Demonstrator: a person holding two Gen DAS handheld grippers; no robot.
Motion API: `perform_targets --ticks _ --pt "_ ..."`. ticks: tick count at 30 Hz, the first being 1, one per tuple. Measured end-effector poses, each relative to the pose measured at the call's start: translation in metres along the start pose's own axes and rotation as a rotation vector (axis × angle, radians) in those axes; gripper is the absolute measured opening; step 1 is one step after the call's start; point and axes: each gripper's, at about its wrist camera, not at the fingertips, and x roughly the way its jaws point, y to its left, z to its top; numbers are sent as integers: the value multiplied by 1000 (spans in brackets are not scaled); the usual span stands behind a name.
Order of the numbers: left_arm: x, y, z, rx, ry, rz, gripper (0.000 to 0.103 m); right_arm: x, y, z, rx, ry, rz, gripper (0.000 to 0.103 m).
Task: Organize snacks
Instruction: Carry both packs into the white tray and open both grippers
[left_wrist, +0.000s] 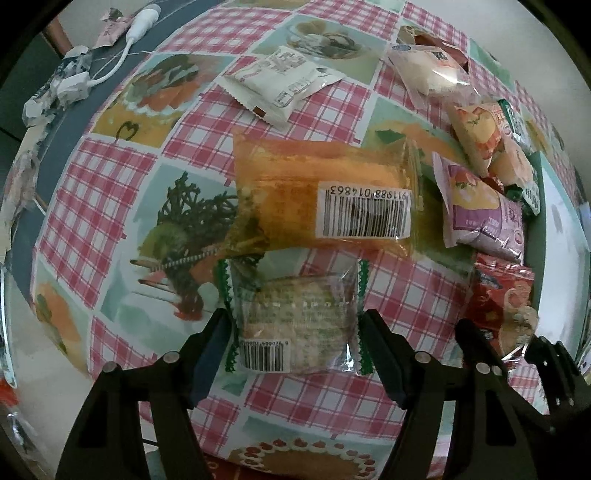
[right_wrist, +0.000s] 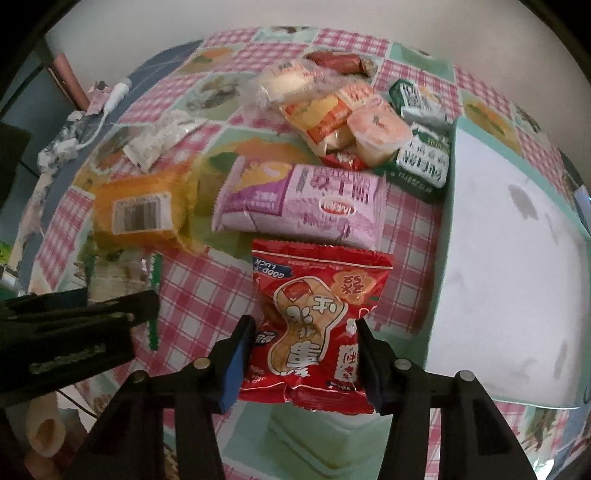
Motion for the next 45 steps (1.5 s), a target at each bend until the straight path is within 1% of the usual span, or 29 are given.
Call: perform_targets --ticks 4,7,12,14,16,18,22,25,28,30,33,35,40,44,45 --pt "-16 0 0 -18 -19 -3 60 -16 -4 0 26 -32 39 55" --pt "-23 3 -3 -35 -30 -6 59 -29 -10 1 54 -53 69 55" --pt "-48 -2 -9 -51 -79 -2 58 -50 -26 2 115 -96 113 55" --pt "-60 -6 -9 -46 -104 -4 58 -61 -33 3 144 -119 118 55" --pt "-73 -17 -7 -29 -127 -12 58 -70 -44 6 172 -143 108 55" --pt "-82 -33 -4 0 -136 -15 58 -77 -60 7 220 -159 97 55" --pt "-91 -76 2 80 -143 -8 58 -80 -95 8 318 -173 23 55" --pt "-96 -110 9 142 -148 -8 58 -81 -121 9 386 -178 -4 55" --pt "-96 -146 16 191 -141 -29 58 -83 -145 9 429 -189 -71 55" --pt "-95 -171 21 226 -141 -42 58 -81 -160 9 465 -187 -90 55" --pt "-88 -203 27 265 -134 -67 58 -79 -184 8 528 -183 -92 56" --pt "-83 -222 32 286 -135 -83 58 -78 -204 10 566 -190 -121 56" --pt "-75 -264 44 343 -155 -104 58 -74 -243 13 631 -203 -177 56" --pt "-75 -286 58 375 -187 -120 59 -63 -271 17 671 -193 -209 56" --pt "-75 -291 60 383 -195 -131 60 -61 -276 18 678 -190 -215 56"
